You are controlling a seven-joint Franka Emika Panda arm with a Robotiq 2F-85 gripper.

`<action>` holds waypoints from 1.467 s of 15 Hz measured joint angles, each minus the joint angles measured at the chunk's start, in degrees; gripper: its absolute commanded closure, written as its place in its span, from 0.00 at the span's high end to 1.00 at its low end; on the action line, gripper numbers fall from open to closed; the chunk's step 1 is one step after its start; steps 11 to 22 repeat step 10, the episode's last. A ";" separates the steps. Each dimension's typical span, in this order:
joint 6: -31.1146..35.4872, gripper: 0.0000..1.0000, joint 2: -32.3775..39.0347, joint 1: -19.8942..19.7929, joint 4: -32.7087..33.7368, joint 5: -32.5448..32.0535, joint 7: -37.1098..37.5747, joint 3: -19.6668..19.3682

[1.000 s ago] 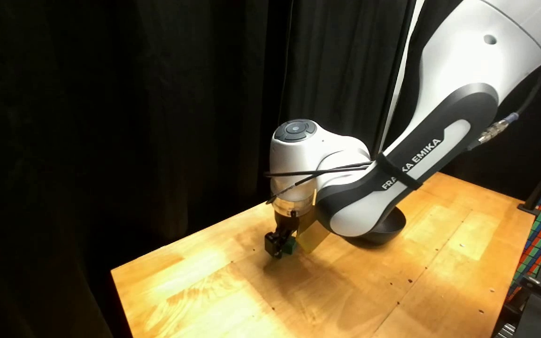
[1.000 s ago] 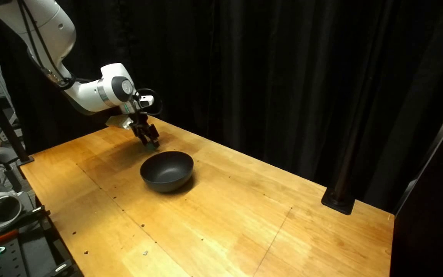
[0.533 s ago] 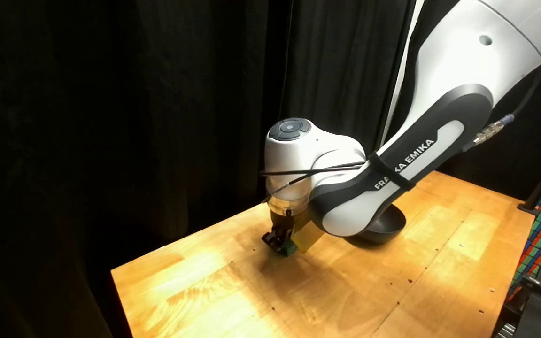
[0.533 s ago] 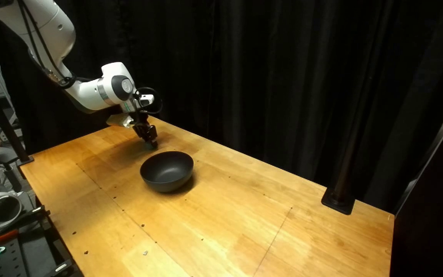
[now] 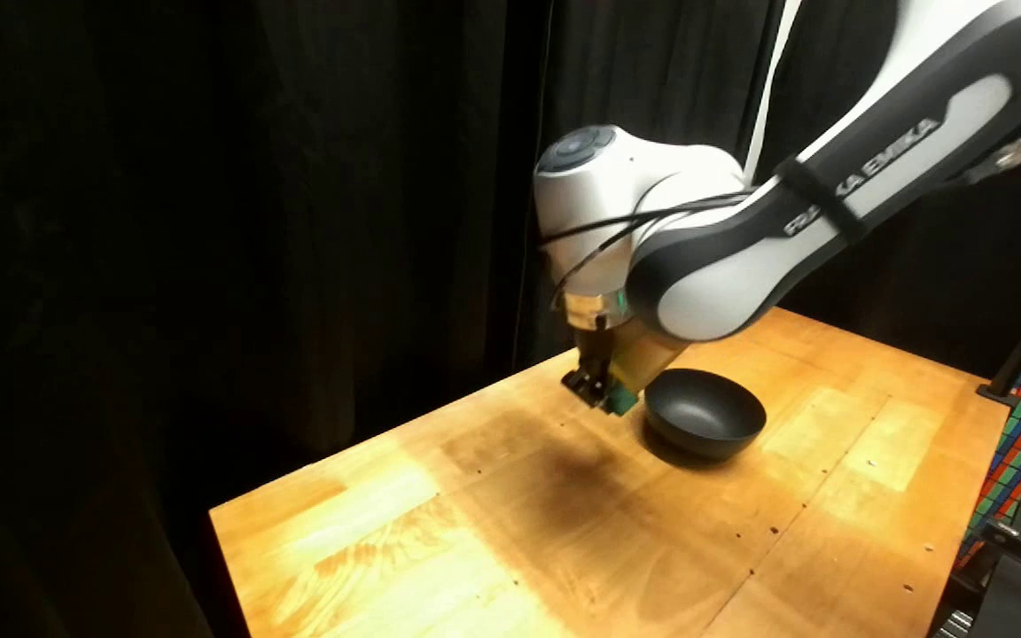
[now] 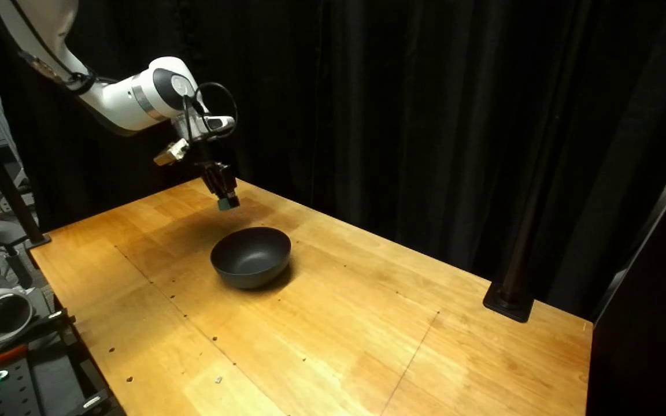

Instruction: Put the green block in the black bowl

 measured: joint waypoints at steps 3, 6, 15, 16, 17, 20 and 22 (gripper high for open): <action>-5.07 0.68 -7.87 -2.29 -5.48 -2.71 2.46 -1.03; -7.14 0.91 -13.37 -6.50 -10.18 -2.88 2.97 -0.36; -7.74 1.00 -18.64 -11.27 -14.26 -1.71 1.85 2.42; -7.74 1.00 -18.64 -11.27 -14.26 -1.71 1.85 2.42; -7.74 1.00 -18.64 -11.27 -14.26 -1.71 1.85 2.42; -7.74 1.00 -18.64 -11.27 -14.26 -1.71 1.85 2.42; -7.74 1.00 -18.64 -11.27 -14.26 -1.71 1.85 2.42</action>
